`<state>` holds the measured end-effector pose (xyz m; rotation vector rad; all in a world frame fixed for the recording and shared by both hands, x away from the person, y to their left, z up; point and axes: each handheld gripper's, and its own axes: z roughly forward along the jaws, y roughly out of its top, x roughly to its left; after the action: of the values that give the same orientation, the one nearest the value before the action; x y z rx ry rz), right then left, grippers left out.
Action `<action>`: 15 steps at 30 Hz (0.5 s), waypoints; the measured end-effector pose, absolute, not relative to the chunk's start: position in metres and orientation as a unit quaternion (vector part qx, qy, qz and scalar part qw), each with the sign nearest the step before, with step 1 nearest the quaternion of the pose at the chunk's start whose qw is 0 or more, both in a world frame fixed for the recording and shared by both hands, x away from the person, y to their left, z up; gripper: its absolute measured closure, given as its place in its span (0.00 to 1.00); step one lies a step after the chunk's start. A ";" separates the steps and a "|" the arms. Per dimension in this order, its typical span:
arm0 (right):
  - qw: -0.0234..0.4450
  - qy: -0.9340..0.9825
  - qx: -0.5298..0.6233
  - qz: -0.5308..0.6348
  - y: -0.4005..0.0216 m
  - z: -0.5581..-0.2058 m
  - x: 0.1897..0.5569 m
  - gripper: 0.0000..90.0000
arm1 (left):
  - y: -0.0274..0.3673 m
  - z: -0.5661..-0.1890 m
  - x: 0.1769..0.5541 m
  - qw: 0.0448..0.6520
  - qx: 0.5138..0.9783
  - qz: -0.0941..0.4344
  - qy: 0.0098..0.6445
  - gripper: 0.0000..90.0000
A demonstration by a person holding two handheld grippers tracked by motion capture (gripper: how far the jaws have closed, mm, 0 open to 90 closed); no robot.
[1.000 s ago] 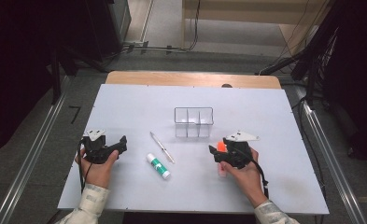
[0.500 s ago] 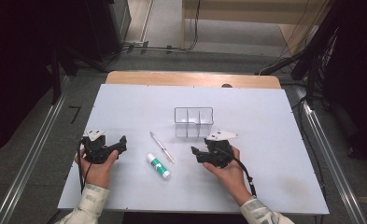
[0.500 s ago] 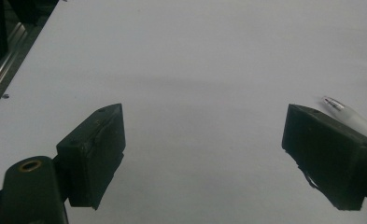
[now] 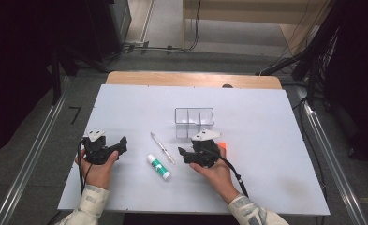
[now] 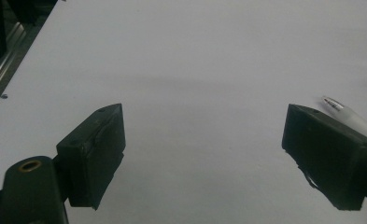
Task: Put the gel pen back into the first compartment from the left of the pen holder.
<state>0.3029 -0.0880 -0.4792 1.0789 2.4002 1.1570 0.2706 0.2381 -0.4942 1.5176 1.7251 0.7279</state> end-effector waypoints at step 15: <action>0.130 0.838 0.362 0.387 -0.054 -0.489 0.311 0.45 | 0.240 -0.494 0.271 0.360 0.584 0.281 0.671 0.15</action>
<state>0.3114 -0.0545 -0.4895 1.0511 2.4363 1.1243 0.2710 0.2404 -0.4939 1.5069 1.7292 0.7254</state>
